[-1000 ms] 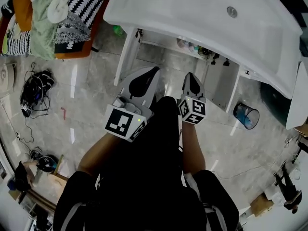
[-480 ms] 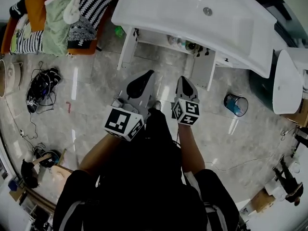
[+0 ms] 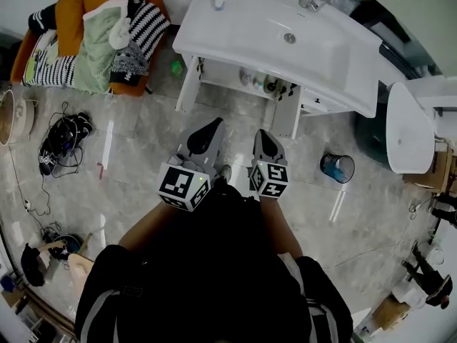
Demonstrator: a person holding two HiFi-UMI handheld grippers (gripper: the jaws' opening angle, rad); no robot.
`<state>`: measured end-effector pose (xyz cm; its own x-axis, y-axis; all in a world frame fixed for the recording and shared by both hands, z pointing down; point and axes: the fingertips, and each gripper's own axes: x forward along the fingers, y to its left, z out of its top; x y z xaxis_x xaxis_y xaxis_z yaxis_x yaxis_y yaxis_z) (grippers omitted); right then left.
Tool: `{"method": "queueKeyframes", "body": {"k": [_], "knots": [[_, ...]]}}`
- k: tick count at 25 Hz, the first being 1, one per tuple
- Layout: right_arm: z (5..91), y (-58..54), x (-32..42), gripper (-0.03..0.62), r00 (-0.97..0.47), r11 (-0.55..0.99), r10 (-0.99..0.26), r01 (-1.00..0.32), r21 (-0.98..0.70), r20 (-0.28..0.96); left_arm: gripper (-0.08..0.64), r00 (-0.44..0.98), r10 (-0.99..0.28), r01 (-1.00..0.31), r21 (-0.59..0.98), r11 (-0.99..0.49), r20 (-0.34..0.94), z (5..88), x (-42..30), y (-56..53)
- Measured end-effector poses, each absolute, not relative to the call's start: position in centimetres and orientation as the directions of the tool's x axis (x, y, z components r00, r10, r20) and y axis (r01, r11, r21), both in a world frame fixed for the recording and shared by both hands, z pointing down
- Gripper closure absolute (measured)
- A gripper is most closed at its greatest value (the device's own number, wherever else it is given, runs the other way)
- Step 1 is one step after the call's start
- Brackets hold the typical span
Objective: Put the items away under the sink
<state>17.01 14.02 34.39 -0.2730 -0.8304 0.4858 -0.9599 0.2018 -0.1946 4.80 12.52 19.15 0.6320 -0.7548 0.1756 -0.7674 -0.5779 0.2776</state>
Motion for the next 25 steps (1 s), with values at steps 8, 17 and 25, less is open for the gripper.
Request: {"method": "queueKeyframes", "body": {"k": [8,17,25], "knots": [[29.4,15.3,16.6,0.577,-0.281,0.230,-0.876,-0.958,-0.171,0.393,0.554,0.643,-0.753,-0.758,0.258,-0.600,0.138,17.6,5.5,14.2],[27.4,16.2,15.7,0.577,-0.291,0.245,-0.894,-0.954,-0.172,0.340,0.554,0.653,-0.746,-0.748,0.266,-0.608,0.133,17.2,5.3,15.9],[27.3,17.3,15.5,0.577,-0.291,0.247,-0.896,-0.954,-0.167,0.337,0.554,0.630,-0.764,-0.766,0.268,-0.584,0.137,17.0,4.5,16.5]]}}
